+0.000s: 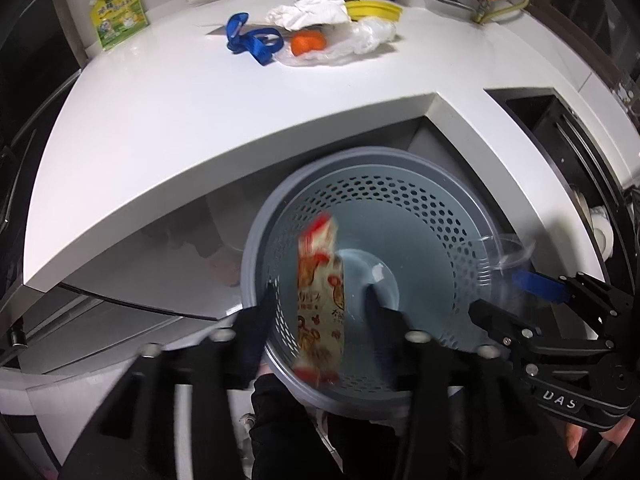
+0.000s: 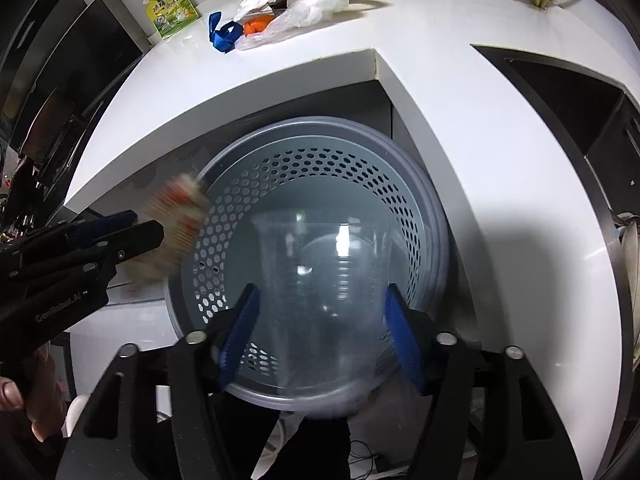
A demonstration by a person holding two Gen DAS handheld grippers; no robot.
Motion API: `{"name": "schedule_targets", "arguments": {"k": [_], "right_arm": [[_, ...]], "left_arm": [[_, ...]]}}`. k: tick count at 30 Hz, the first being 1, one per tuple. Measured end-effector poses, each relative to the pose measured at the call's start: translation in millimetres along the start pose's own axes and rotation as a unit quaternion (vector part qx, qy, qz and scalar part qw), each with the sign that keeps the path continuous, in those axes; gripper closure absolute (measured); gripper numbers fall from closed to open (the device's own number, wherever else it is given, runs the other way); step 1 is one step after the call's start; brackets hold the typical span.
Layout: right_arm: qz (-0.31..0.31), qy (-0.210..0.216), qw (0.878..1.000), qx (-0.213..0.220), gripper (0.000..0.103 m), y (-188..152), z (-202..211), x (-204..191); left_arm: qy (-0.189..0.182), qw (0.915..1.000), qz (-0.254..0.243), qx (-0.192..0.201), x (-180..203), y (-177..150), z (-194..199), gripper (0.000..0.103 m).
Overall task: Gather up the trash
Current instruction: 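Open the left tool and right tool to drop snack bar and cup into bin, then move both tools back toward the trash pile on the counter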
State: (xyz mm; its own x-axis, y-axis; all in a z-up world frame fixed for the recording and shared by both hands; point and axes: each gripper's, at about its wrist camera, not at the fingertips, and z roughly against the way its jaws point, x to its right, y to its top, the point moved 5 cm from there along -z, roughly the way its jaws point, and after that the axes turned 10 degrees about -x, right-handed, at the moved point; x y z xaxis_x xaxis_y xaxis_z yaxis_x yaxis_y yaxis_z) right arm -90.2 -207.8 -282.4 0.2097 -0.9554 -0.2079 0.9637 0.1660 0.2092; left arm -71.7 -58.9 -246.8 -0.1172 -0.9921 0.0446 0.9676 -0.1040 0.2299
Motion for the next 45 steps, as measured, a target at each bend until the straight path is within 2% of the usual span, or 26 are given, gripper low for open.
{"name": "schedule_targets", "arguments": {"k": [7, 21, 32, 45], "right_arm": [[-0.003, -0.002, 1.000, 0.007, 0.035, -1, 4, 4], [-0.009, 0.002, 1.000, 0.023, 0.035, 6, 18, 2], [-0.005, -0.001, 0.998, 0.060, 0.033, 30, 45, -5], [-0.010, -0.018, 0.993, 0.112, 0.031, 80, 77, -6]], "left_arm": [[0.000, 1.0000, 0.003, 0.002, -2, 3, 2, 0.050], [0.010, 0.9995, 0.010, 0.029, -15, 12, 23, 0.037], [0.009, 0.9968, 0.014, 0.078, -25, 34, 60, 0.020], [0.011, 0.9920, 0.020, 0.124, -47, 75, 93, 0.014]]}}
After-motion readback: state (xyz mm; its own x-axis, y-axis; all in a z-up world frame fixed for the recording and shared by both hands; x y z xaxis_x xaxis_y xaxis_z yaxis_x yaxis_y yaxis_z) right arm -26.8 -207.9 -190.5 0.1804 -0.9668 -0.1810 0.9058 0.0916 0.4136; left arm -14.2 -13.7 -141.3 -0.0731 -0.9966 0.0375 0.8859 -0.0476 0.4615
